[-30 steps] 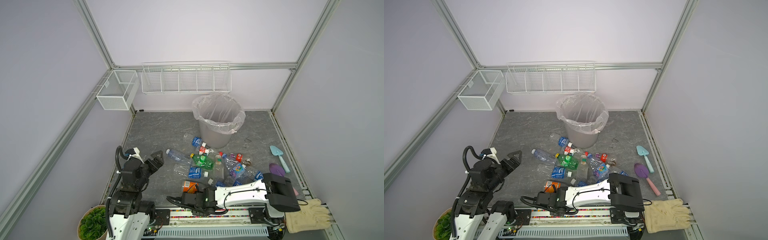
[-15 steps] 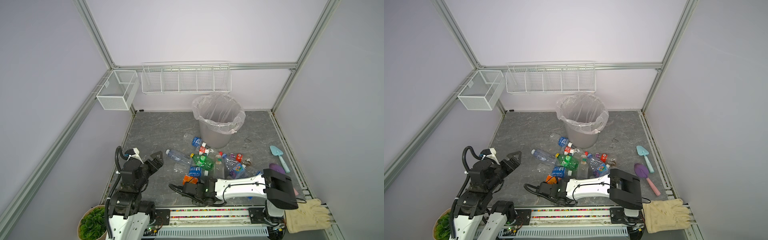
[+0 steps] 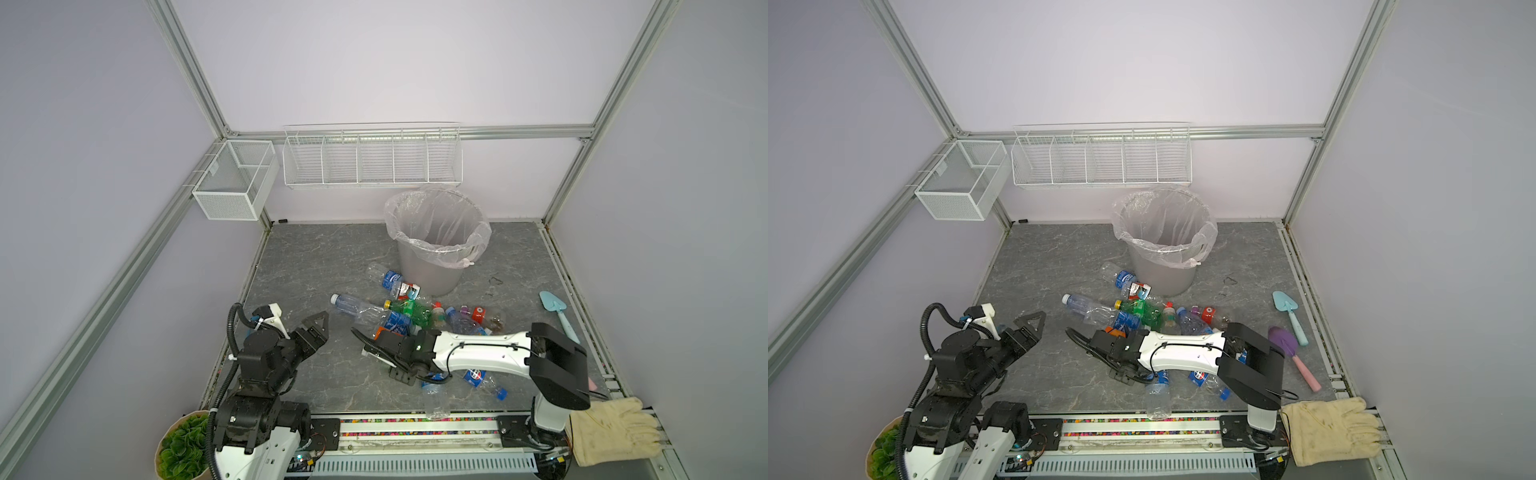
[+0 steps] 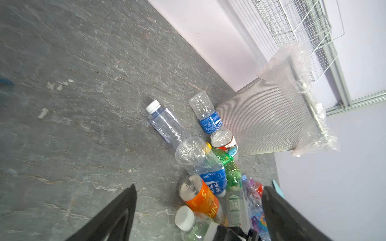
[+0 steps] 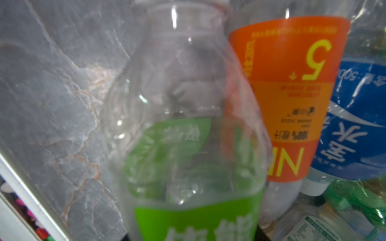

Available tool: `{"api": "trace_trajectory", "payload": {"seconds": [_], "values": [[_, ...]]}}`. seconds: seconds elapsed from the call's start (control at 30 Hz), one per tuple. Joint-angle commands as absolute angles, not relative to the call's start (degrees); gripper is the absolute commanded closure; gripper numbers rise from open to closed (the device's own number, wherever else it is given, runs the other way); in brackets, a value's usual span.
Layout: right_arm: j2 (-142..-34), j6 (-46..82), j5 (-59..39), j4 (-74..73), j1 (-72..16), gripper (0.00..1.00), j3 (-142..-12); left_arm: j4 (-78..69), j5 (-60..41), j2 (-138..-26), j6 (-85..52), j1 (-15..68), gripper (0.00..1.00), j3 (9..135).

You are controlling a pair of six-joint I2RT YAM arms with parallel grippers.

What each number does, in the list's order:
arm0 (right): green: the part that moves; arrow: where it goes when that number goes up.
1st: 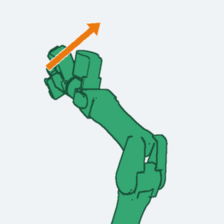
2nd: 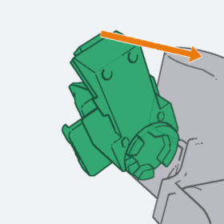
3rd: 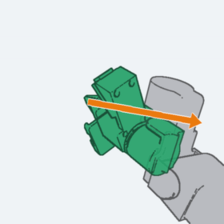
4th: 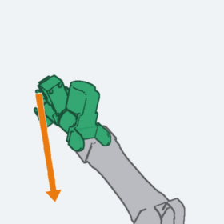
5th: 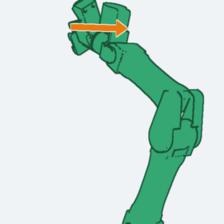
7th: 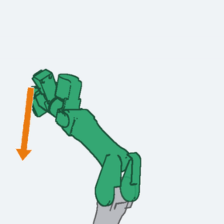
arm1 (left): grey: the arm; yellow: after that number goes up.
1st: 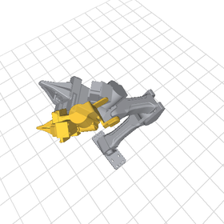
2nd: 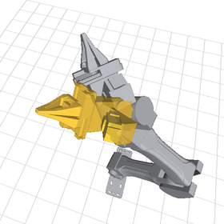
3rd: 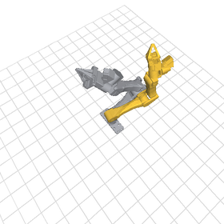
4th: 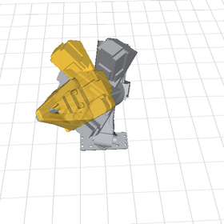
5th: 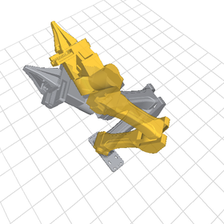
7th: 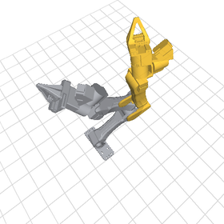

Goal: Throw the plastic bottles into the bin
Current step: 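Carry the green-label bottle toward the bin while the left gripper reaches into the pile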

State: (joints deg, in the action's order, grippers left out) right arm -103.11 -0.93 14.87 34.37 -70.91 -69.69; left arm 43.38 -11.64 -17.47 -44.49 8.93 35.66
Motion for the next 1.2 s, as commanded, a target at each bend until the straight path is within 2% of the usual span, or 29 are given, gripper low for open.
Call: {"api": "trace_trajectory", "payload": {"seconds": [0.0,0.17,0.4,0.6,0.77,1.0,1.17], "values": [[-99.77,-3.21,11.89,34.45,-69.96,0.66,-71.96,44.68,-17.21,-15.64,-49.25,9.8,0.11,30.86],[-97.67,-3.44,11.37,35.64,-68.74,0.66,-72.6,43.07,-17.45,-12.85,-55.62,18.46,0.16,24.79],[-93.66,-1.46,12.73,37.02,-65.23,0.66,-73.97,35.56,-9.6,-12.24,-63.97,33.91,0.2,18.74],[-89.67,-1.01,14.07,37.89,-62.84,0.65,-76.18,22.16,1.05,-26.55,-66.61,52.59,0.22,17.54],[-85.49,-0.1,15.36,41.06,-60.95,0.64,-79.29,13.28,5.49,-40.99,-67.41,63.09,0.24,20.58],[-75.93,2.26,16.98,41.05,-59.7,0.63,-75.61,9.72,6.03,-51.49,-70.28,70.32,0.27,22.75],[-71.28,3.15,18.18,41.5,-59.19,0.63,-73.43,9.11,6.43,-54.14,-70.68,70.95,0.28,23.33]]}}
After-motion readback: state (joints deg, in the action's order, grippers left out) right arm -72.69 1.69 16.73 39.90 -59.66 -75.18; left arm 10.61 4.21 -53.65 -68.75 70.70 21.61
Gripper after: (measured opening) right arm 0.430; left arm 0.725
